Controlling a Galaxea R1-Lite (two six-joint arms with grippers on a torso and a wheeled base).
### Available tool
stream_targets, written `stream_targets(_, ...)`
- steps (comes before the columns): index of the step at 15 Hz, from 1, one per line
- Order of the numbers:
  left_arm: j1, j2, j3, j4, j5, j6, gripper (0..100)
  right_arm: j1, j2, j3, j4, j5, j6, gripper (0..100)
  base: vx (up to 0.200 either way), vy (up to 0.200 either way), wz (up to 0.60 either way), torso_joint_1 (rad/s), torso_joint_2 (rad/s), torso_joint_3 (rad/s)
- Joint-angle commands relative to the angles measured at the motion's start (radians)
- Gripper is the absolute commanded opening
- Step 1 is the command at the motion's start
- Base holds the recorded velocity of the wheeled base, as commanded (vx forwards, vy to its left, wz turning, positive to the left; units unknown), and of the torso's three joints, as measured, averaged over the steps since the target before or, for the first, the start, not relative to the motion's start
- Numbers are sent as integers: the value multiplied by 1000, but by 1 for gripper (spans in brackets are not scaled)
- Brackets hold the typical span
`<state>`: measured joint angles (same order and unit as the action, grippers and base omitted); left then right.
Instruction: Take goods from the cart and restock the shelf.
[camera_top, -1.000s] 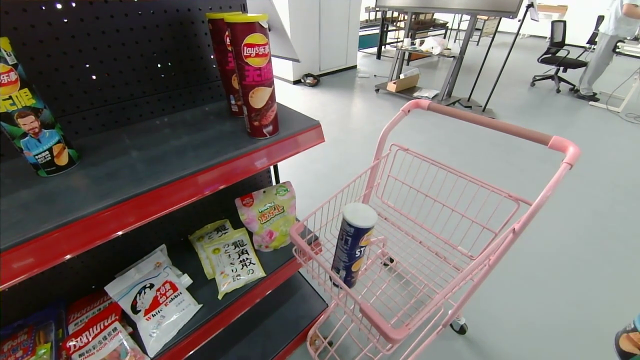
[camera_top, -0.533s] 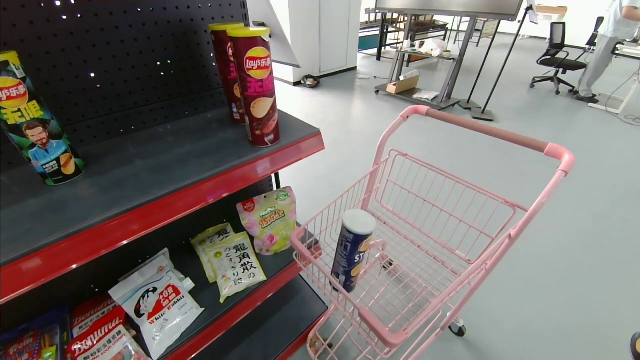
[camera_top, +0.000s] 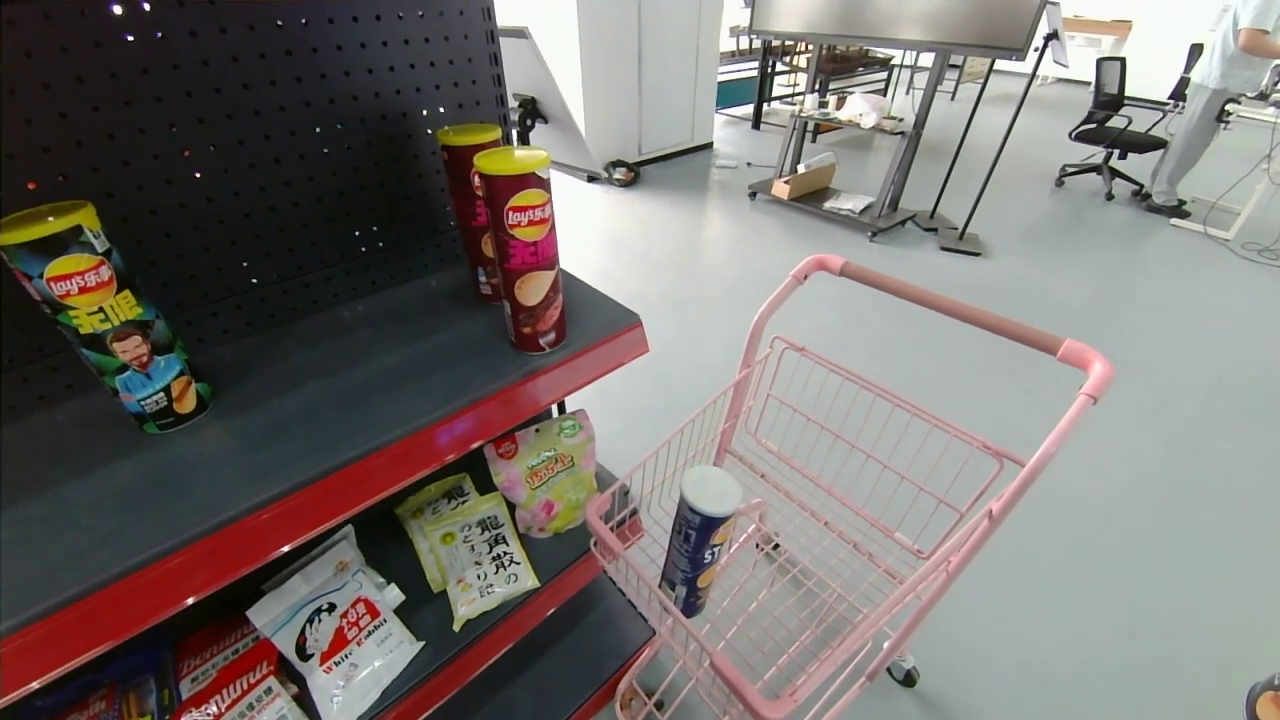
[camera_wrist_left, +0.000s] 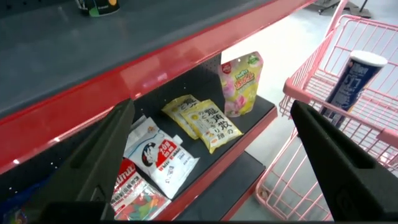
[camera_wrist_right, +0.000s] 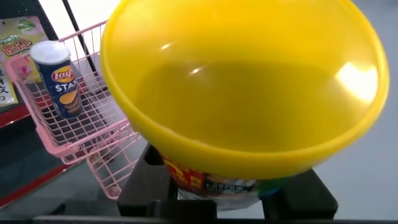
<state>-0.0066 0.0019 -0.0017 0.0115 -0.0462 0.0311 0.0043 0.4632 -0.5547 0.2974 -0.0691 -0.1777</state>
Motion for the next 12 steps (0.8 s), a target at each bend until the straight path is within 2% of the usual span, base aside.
stream_targets(1,0,0,0,1,0,0,100,0,2,4,2,0,0,0,0,0,0,203,-481,-290)
stream_targets(10,-1,0,0,1,2,-3,100,0,2,35,2,0,0,0,0,0,0,162,-389,-229)
stream_targets(12,-1,0,0,1,2,-3,100,-1,2,45,0,-3,0,0,0,0,0,31,-69,-31)
